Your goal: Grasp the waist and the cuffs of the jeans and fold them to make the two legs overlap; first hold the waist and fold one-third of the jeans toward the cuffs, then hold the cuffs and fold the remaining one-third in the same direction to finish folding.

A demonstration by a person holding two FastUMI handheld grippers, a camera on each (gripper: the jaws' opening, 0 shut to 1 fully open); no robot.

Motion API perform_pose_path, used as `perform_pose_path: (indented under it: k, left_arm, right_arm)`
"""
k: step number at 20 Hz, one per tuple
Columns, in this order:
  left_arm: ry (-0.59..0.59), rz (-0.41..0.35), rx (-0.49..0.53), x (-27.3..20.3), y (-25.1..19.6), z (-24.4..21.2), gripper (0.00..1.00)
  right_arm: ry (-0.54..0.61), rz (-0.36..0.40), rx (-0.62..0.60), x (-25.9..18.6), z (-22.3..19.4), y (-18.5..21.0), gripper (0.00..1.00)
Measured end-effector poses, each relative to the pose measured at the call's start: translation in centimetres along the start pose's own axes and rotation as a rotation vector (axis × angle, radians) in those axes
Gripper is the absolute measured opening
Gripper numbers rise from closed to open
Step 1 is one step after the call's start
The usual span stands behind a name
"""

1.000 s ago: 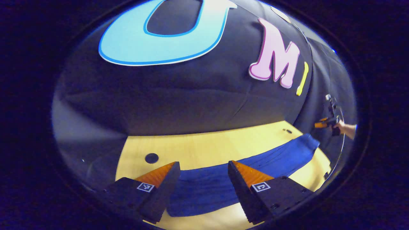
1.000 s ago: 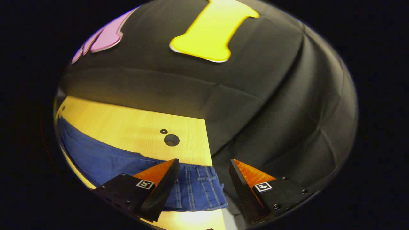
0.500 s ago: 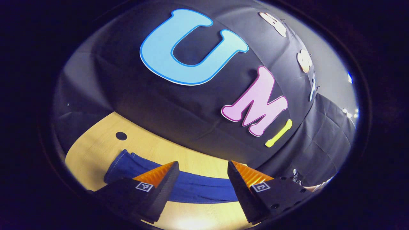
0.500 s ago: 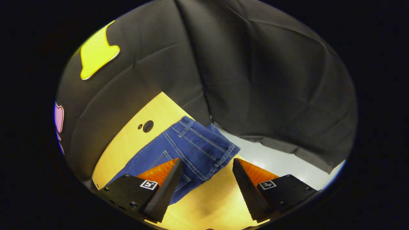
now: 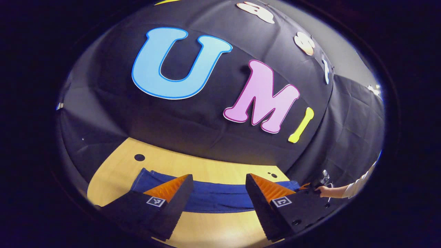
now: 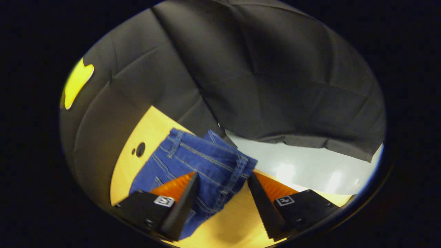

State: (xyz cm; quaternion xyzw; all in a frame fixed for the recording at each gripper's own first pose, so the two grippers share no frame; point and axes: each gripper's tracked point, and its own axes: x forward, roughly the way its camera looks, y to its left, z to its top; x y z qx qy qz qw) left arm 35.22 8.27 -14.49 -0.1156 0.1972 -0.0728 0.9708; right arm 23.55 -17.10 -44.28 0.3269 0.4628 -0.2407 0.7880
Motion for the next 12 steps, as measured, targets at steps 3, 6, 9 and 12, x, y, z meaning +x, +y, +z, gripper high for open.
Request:
perform_pose_path:
  k: [3,6,9,12]
  left_arm:
    - [0.044,0.014,0.082,0.2,-1.7,-1.0,0.96]
    - [0.051,-0.012,0.096,0.3,-3.1,-1.2,0.96]
    - [0.067,-0.011,0.1,0.2,-2.9,-1.5,0.96]
    - [0.1,-0.013,0.116,-0.8,-2.3,-2.2,0.96]
  right_arm:
    - [-0.02,0.03,0.008,0.2,0.5,0.3,0.54]
    - [-0.054,0.048,-0.002,-0.4,1.4,0.8,0.23]
    - [-0.134,0.108,-0.023,-3.0,3.1,3.2,0.13]
    - [-0.215,0.189,-0.153,-7.8,4.7,8.6,0.13]
